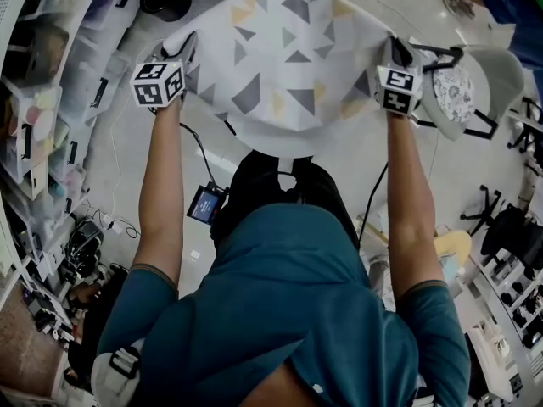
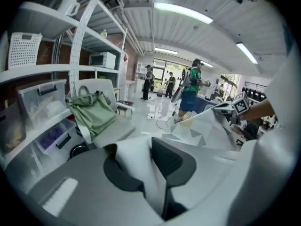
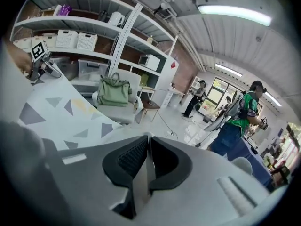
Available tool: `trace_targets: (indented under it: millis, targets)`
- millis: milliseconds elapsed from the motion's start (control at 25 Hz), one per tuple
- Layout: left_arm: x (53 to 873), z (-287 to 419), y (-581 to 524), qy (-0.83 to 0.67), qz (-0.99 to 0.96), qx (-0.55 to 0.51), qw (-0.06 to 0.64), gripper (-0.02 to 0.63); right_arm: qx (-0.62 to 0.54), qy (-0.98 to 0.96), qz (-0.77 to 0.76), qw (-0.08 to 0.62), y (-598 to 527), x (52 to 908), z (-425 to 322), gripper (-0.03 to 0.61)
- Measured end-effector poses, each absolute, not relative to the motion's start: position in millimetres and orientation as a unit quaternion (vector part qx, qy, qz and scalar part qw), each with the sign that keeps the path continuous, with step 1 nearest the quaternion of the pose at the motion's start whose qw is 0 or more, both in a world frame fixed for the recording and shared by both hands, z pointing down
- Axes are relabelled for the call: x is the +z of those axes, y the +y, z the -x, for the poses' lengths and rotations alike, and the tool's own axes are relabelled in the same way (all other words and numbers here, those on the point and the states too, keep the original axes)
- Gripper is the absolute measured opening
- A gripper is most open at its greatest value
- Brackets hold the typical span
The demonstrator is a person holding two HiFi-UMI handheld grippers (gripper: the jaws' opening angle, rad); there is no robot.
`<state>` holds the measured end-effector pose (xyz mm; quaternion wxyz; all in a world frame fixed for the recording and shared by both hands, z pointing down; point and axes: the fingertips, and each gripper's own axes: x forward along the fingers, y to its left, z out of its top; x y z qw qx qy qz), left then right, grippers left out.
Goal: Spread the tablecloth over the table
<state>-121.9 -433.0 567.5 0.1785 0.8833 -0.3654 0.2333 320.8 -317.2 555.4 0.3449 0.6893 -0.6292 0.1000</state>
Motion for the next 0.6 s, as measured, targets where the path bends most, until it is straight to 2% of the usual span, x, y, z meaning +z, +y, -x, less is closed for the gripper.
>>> trace_targets:
  millis: [160,400,600]
  targets:
    - [611,155,-434,-0.385,-0.861,0.238,0.231,0.052,0.155,-0.593,-0.698,0.371,-303,607,-335,0.023]
    - [664,203,-416,-0.423,-0.819,0.221,0.318,0.118,0.215,-0.573,-0.673,0.415,-265,662,-356,0.034]
    - [686,228,-389,-0.427,-0.815,0.246,0.305,0.259,0.265,-0.583,-0.660,0.394,-228,681,-364,0.034]
